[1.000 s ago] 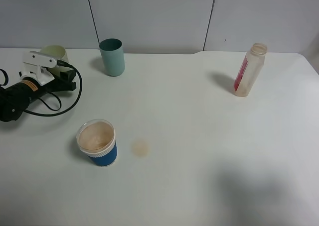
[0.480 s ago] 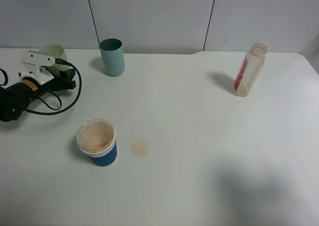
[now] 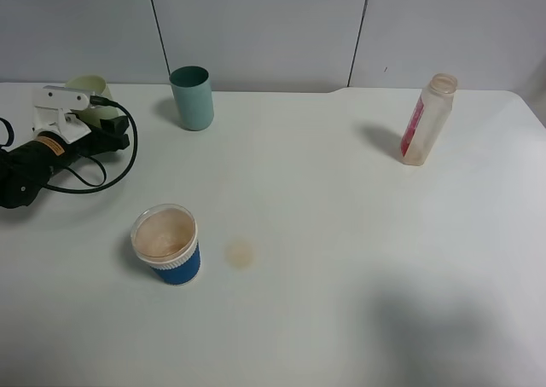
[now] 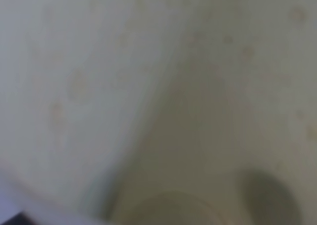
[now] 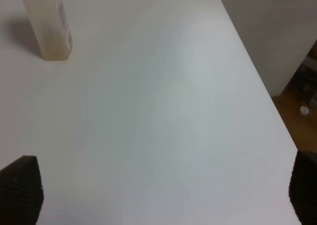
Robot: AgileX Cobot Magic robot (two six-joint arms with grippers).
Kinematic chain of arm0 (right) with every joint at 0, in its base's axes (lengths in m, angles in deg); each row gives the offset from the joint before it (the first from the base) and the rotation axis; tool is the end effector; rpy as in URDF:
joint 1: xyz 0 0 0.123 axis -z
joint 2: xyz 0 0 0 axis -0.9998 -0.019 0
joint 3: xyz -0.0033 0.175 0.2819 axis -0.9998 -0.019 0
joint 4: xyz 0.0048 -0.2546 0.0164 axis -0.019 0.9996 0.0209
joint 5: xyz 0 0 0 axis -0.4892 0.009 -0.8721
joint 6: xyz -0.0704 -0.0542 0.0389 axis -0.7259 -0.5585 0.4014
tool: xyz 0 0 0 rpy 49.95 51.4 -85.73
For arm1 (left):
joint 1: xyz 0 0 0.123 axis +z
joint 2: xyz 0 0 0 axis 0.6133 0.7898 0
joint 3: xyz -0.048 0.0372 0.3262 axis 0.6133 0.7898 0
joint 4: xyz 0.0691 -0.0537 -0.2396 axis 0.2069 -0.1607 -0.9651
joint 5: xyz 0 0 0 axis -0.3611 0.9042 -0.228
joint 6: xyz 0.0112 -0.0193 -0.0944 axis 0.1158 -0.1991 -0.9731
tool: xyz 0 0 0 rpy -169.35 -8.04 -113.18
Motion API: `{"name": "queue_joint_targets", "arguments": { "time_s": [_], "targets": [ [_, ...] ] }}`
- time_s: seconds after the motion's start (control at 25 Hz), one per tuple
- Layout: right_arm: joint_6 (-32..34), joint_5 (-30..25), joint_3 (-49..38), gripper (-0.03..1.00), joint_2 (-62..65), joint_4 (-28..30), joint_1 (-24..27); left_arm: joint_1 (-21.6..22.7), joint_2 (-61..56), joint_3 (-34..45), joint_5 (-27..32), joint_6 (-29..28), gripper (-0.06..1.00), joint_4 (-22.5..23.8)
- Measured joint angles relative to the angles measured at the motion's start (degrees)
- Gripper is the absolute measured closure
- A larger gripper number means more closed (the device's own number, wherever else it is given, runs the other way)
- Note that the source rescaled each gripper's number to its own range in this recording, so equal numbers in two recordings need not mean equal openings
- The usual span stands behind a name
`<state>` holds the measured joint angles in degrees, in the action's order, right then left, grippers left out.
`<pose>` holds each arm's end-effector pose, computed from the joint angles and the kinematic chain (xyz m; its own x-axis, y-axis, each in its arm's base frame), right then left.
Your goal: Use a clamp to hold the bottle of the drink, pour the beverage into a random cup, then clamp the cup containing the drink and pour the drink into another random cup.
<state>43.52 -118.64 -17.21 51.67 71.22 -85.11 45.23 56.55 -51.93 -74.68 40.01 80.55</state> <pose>-0.0449 -0.0125 0.2741 -0.4671 -0.0101 -0.8841 0.1874 0.9761 -0.1102 0.3973 0.0202 0.0890 -0.1942 0.0063 -0.9809 0.1956 0.9801 -0.0324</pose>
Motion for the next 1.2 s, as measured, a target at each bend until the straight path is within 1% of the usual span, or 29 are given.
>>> {"name": "queue_joint_targets", "arguments": {
  "time_s": [0.08,0.12,0.16,0.28,0.6,0.64,0.68,0.72,0.76,0.8,0.84,0.88,0.92,1.04,1.2],
  "targets": [
    [0.0,0.0,0.0,-0.03,0.0,0.0,0.0,0.0,0.0,0.0,0.0,-0.3,0.93,0.0],
    [0.0,0.0,0.0,-0.03,0.0,0.0,0.0,0.0,0.0,0.0,0.0,-0.9,0.91,0.0],
    [0.0,0.0,0.0,-0.03,0.0,0.0,0.0,0.0,0.0,0.0,0.0,-1.0,0.86,0.0],
    [0.0,0.0,0.0,-0.03,0.0,0.0,0.0,0.0,0.0,0.0,0.0,-1.0,0.82,0.1],
    [0.0,0.0,0.0,-0.03,0.0,0.0,0.0,0.0,0.0,0.0,0.0,-1.0,0.8,0.1],
    [0.0,0.0,0.0,-0.03,0.0,0.0,0.0,0.0,0.0,0.0,0.0,-1.1,0.74,0.4],
    [0.0,0.0,0.0,-0.03,0.0,0.0,0.0,0.0,0.0,0.0,0.0,-1.1,0.74,0.4],
    [0.0,0.0,0.0,-0.03,0.0,0.0,0.0,0.0,0.0,0.0,0.0,-2.0,0.64,0.6],
    [0.0,0.0,0.0,-0.03,0.0,0.0,0.0,0.0,0.0,0.0,0.0,-2.2,0.59,0.6],
    [0.0,0.0,0.0,-0.03,0.0,0.0,0.0,0.0,0.0,0.0,0.0,-3.7,0.5,0.6],
    [0.0,0.0,0.0,-0.03,0.0,0.0,0.0,0.0,0.0,0.0,0.0,-6.4,0.24,0.6],
    [0.0,0.0,0.0,-0.03,0.0,0.0,0.0,0.0,0.0,0.0,0.0,-7.7,0.11,0.6],
    [0.0,0.0,0.0,-0.03,0.0,0.0,0.0,0.0,0.0,0.0,0.0,-8.1,0.03,0.6],
    [0.0,0.0,0.0,-0.03,0.0,0.0,0.0,0.0,0.0,0.0,0.0,-8.5,-0.04,0.6],
    [0.0,0.0,0.0,-0.03,0.0,0.0,0.0,0.0,-0.5,0.0,0.0,-8.9,-0.05,1.0]
  ]
}}
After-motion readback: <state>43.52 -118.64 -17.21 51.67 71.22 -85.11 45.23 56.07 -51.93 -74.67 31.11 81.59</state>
